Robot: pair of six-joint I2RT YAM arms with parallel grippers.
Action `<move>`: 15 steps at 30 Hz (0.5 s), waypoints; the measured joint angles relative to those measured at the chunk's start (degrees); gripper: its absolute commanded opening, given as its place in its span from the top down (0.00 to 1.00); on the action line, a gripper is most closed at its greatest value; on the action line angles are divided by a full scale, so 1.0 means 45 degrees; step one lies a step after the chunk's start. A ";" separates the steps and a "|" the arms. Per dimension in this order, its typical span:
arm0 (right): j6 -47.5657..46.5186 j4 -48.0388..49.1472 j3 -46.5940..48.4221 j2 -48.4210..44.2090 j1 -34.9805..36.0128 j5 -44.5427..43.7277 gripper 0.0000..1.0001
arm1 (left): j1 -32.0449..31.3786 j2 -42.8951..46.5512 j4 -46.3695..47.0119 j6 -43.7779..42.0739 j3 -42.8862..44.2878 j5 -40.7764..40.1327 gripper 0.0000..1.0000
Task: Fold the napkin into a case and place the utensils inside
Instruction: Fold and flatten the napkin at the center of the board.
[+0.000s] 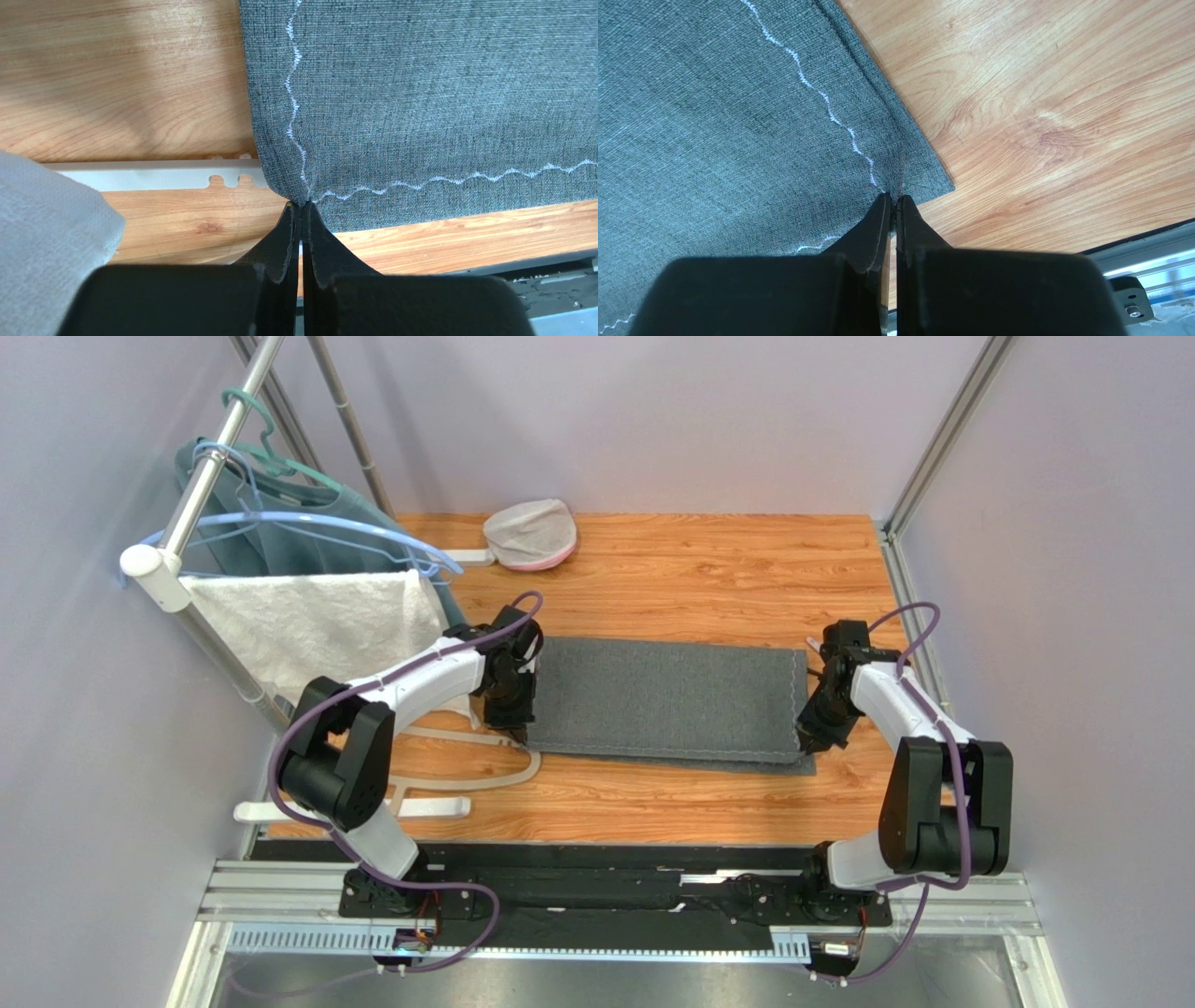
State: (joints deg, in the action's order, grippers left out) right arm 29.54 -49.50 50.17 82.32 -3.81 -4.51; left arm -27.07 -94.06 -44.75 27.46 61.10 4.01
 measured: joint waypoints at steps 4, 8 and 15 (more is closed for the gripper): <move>0.0000 0.0180 -0.0092 0.0253 0.0000 0.0000 0.97 | 0.0000 -0.0223 0.0102 0.0117 0.0000 -0.0063 1.00; 0.0005 0.0340 -0.0141 0.0491 0.0000 0.0005 0.96 | -0.0005 -0.0413 0.0204 0.0194 0.0000 -0.0160 1.00; 0.0039 0.0442 -0.0155 0.0583 0.0000 0.0010 0.93 | -0.0015 -0.0481 0.0340 0.0389 0.0005 -0.0393 1.00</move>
State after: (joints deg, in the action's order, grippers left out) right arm 29.71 -47.51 49.47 84.95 -3.81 -4.47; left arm -27.14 -96.23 -43.22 29.21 61.12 2.24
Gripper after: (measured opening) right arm 0.061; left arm 0.008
